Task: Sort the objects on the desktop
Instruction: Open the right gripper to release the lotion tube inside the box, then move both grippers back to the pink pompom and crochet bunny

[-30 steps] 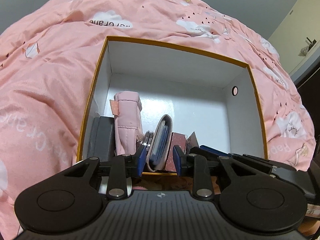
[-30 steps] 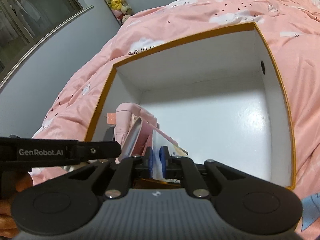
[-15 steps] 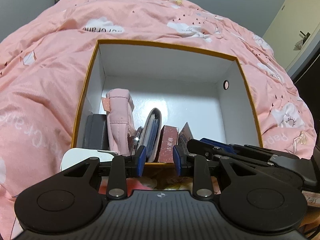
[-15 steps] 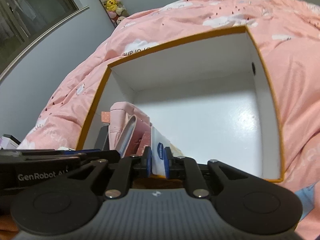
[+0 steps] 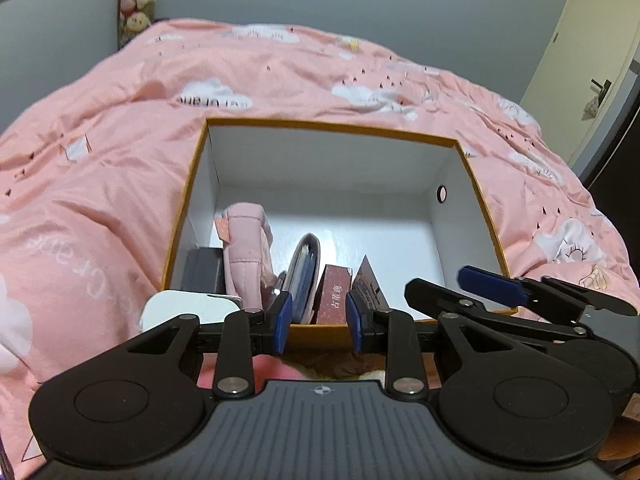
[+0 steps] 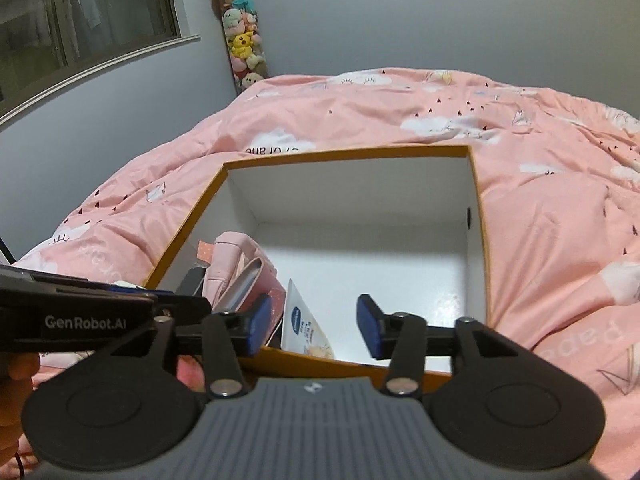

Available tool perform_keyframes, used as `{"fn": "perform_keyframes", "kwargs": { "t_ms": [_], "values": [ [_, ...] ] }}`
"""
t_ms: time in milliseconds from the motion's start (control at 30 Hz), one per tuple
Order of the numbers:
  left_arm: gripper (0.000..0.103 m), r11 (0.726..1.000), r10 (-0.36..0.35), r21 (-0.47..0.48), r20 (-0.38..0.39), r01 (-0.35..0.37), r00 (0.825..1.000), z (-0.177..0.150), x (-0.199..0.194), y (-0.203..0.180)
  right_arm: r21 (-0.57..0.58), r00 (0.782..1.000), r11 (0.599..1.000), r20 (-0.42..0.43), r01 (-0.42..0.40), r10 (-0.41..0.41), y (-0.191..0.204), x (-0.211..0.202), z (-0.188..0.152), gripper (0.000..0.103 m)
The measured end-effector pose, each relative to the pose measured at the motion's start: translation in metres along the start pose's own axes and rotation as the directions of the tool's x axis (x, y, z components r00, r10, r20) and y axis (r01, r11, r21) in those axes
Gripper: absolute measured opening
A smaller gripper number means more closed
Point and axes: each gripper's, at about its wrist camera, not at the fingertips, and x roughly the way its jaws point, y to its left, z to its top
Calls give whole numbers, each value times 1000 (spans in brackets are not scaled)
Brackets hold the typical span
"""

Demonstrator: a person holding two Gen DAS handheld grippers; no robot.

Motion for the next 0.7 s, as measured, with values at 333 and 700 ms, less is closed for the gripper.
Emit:
{"fn": "perform_keyframes", "kwargs": {
  "t_ms": [333,700],
  "values": [
    [50,999,43,29,74,-45,996,-16,-15,-2,-45,992,995,94,89,-85,8,-27,-8,80],
    [51,996,-23,86,54,18,998,-33,-27,-3,-58,997,996,46,63,-61,7,-39,-20,80]
  ]
}}
